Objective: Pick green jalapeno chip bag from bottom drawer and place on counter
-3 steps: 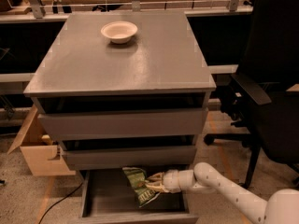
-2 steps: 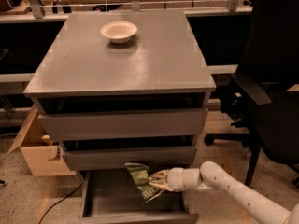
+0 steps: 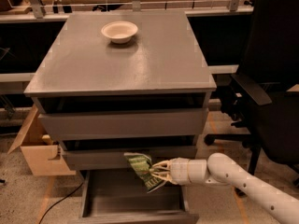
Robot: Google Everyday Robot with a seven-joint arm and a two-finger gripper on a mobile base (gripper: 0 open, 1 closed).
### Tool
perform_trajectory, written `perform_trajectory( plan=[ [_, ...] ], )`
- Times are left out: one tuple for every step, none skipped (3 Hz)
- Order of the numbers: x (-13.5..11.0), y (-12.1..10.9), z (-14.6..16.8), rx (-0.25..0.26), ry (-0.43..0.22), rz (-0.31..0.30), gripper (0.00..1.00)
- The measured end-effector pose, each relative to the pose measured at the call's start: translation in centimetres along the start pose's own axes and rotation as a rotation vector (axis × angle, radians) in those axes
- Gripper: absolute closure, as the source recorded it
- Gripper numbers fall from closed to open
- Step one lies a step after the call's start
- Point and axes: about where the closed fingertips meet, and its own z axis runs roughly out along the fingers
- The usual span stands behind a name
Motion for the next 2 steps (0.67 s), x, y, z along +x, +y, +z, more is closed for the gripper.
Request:
perform_trajectory(
  plan=[
    [0.0,0.0,0.0,0.0,0.0,0.0,1.0],
    [-1.4,-1.1,-1.0,0.013,-0.006,-0.046,1.0]
  ],
)
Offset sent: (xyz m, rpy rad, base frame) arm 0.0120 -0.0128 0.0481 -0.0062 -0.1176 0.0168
